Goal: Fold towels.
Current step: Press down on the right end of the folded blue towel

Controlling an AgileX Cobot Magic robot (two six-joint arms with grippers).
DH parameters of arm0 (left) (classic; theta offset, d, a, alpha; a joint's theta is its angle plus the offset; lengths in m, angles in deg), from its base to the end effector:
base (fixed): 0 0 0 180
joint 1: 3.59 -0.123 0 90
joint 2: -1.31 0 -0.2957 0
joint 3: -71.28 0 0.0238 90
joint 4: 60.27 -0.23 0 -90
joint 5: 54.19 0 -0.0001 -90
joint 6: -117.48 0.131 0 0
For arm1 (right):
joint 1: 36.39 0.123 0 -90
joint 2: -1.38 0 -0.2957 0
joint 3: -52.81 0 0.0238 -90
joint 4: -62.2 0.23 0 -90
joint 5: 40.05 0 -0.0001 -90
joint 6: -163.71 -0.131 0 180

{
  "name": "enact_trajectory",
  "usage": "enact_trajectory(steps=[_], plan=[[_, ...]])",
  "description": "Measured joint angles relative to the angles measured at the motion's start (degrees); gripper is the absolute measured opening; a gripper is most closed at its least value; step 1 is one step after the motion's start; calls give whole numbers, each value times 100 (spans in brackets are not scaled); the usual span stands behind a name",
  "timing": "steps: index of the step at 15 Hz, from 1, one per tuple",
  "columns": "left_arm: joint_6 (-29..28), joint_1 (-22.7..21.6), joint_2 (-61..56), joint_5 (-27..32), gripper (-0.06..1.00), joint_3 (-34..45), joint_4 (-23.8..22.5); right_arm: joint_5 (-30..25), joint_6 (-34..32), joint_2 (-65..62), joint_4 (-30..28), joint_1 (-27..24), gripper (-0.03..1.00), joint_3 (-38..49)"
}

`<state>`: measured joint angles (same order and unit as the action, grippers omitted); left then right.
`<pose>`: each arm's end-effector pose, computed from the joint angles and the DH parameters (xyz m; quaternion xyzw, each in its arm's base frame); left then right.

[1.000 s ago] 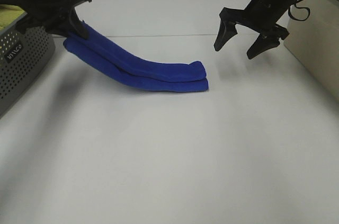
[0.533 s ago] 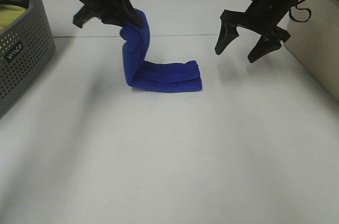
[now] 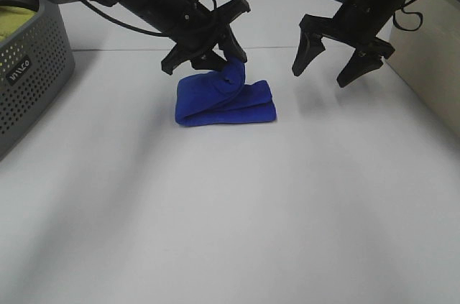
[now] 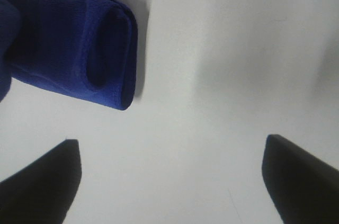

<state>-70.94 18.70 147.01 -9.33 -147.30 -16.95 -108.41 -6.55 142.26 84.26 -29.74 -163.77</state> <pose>0.4755 -0.2635 0.1531 -0.0805 0.9182 -0.3642 0.1333 0.4685 0.1007 0.1545 -0.0812 0.9779 0.1802 0.0677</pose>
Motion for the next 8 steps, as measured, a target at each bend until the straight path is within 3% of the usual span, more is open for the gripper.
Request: enact_trajectory(steps=[2,4,6,8], plan=[[-57,29,11,-149,58,0,281,0,0,0,46,0,87,0],[23,63,11,-315,64,-11,1049,-6,0,0,155,0,87,0],[705,34,-69,-390,65,-17,1536,-74,6,0,504,0,87,0],[1387,-138,-212,-424,65,-17,1547,-86,201,0,1220,0,87,0]])
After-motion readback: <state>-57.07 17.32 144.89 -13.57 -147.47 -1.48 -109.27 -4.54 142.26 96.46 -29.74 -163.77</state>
